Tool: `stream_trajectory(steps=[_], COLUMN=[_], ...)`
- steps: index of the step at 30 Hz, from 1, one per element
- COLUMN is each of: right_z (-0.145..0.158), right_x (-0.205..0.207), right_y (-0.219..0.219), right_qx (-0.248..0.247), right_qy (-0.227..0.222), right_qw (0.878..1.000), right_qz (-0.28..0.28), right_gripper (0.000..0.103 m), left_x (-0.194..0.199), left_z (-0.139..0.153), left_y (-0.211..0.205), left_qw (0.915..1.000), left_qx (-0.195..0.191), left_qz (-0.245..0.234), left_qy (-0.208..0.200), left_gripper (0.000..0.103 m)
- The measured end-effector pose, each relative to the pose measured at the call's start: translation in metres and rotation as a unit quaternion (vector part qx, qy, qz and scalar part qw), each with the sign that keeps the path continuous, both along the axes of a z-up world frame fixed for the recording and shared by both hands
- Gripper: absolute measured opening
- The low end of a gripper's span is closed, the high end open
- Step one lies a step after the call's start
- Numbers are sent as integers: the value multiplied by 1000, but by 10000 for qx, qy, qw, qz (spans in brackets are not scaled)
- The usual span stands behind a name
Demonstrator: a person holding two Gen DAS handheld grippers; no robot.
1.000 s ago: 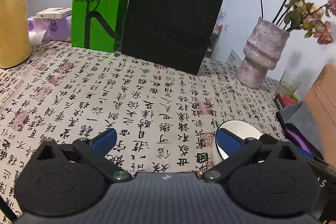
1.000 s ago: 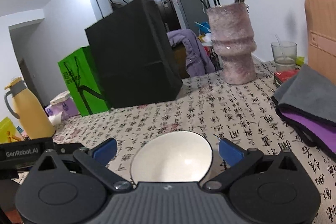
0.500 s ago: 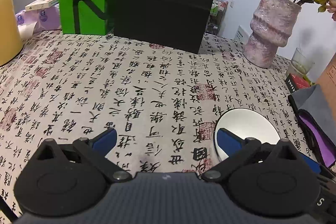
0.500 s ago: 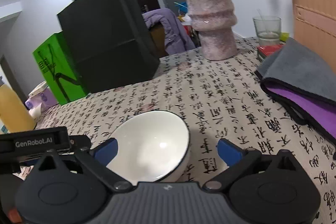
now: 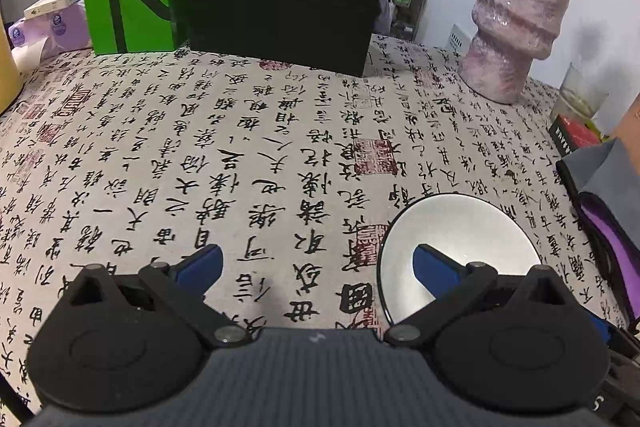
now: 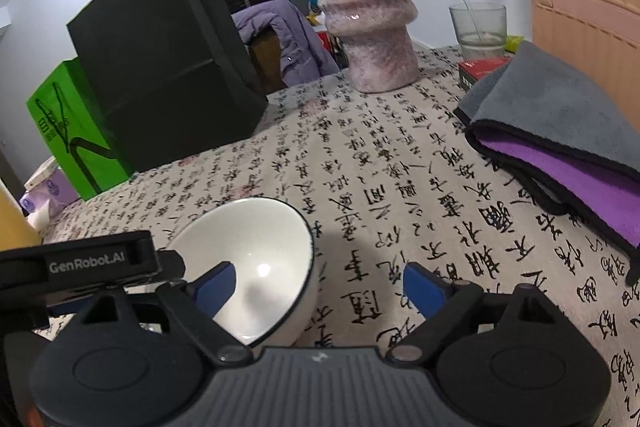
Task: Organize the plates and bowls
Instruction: 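Close both grippers on the rim of the small white bowl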
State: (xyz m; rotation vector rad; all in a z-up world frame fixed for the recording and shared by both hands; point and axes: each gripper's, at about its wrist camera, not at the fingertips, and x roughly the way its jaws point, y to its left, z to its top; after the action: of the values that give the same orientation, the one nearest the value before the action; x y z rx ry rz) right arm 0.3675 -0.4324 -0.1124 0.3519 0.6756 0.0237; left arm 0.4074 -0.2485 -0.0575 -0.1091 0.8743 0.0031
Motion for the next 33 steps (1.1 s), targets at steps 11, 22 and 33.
stream_trajectory(steps=[11, 22, 33], right_z=[-13, -15, -17], right_x=[10, 13, 13], right_y=[0, 7, 8], right_qx=[70, 52, 215], right_qy=[291, 244, 193], right_qw=[9995, 9994, 9989], right_qz=[36, 242, 381], right_gripper=[68, 47, 36], left_x=[7, 8, 10], left_z=[-15, -19, -22], left_y=[-13, -23, -28], left_qw=[9997, 9990, 9981], left_qx=[209, 77, -87], left_qz=[-124, -441, -607], left_qy=[60, 61, 91], left_gripper=[98, 62, 43])
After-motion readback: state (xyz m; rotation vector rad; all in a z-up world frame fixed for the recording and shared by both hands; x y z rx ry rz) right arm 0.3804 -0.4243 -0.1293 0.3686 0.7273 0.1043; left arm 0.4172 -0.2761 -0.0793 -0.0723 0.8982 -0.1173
